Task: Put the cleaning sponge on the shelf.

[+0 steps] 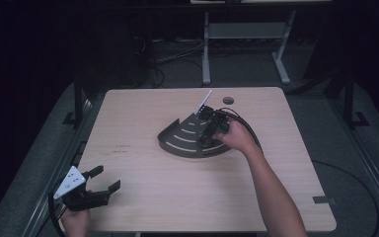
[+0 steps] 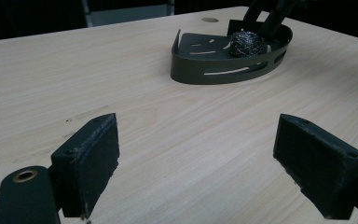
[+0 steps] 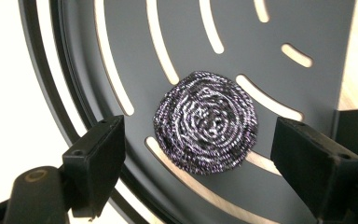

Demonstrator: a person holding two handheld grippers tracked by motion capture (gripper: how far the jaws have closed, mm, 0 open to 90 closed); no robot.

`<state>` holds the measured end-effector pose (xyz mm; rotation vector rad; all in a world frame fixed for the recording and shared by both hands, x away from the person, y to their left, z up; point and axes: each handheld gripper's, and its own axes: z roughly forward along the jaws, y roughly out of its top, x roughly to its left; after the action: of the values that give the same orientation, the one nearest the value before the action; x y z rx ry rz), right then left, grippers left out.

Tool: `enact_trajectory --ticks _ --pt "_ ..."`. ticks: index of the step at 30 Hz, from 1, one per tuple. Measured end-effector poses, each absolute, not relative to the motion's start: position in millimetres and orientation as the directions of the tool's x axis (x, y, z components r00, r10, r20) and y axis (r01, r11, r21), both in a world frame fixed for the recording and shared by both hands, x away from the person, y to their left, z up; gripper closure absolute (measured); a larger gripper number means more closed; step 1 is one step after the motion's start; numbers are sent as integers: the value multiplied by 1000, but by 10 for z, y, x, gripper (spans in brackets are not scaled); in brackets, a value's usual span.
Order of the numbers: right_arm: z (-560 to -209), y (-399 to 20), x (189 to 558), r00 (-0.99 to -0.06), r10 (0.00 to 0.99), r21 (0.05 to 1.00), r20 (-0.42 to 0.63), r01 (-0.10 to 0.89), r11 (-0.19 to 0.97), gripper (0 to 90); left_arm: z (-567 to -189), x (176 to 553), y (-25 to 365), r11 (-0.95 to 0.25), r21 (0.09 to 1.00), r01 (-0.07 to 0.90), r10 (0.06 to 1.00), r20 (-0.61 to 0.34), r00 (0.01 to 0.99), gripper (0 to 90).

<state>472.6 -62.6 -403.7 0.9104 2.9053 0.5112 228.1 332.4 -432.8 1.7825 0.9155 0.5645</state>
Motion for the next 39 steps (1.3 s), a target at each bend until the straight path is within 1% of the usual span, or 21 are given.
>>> enact_trajectory --ticks 6,39 --pt "-3996 -733 4666 -825 562 355 59 543 761 176 -4327 2281 3314 -207 923 324 794 -35 607 137" --pt "-3882 -1039 4318 -824 564 379 52 538 752 173 -4323 2280 3273 -213 923 321 788 -32 615 137"
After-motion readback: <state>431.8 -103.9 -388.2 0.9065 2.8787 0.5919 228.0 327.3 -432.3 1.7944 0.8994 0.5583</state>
